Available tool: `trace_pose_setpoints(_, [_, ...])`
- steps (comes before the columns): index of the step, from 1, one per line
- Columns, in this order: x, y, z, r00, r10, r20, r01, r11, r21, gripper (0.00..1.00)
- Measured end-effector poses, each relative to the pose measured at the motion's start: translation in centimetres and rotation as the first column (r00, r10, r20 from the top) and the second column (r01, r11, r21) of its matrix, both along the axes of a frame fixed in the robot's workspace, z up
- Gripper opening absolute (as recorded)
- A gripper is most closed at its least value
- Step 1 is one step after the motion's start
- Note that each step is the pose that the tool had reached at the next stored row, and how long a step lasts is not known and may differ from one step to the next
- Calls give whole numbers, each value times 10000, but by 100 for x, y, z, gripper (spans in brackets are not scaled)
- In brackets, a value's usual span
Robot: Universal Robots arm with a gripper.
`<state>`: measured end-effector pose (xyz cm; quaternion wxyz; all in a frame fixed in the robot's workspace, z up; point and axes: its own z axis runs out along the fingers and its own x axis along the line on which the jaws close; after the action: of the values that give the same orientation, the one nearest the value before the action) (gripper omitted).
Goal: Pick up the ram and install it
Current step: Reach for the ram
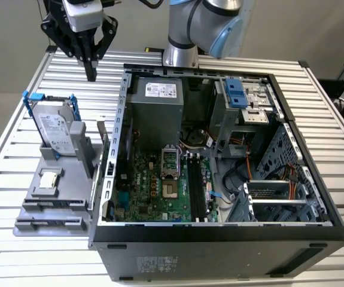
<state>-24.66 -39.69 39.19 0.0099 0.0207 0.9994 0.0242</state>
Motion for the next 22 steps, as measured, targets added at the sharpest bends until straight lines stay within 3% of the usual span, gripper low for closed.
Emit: trace_pose_setpoints(22, [-419,9,-6,10000,51,0,-51,10000,0,0])
